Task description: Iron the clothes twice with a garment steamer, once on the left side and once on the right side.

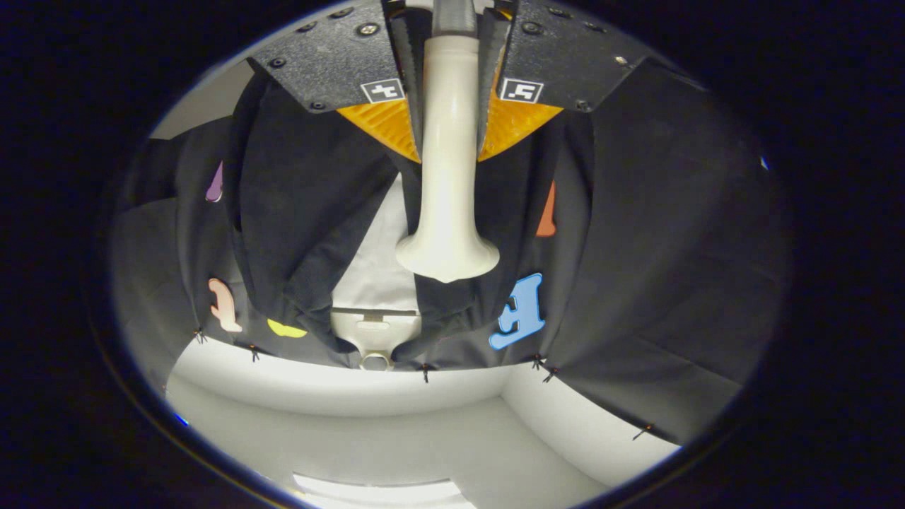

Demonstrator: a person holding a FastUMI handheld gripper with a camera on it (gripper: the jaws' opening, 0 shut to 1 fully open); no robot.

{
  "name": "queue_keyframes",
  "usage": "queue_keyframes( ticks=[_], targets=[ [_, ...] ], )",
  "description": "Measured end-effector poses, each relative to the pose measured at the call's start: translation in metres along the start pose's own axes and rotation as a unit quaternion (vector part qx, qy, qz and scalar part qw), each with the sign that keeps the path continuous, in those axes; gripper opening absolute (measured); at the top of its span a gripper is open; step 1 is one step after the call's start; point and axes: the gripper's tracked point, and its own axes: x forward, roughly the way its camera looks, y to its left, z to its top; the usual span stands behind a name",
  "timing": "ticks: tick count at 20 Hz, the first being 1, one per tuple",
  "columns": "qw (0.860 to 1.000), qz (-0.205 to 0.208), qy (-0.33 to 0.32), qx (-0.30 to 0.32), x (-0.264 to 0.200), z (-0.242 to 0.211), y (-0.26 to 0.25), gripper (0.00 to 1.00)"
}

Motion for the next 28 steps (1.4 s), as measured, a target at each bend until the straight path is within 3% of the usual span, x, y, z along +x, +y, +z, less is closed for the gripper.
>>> queue_keyframes(
  ticks=[28],
  targets=[
    [0.991,-0.001,0.137,-0.003,-0.083,-0.113,-0.002,0.36]
  ],
)
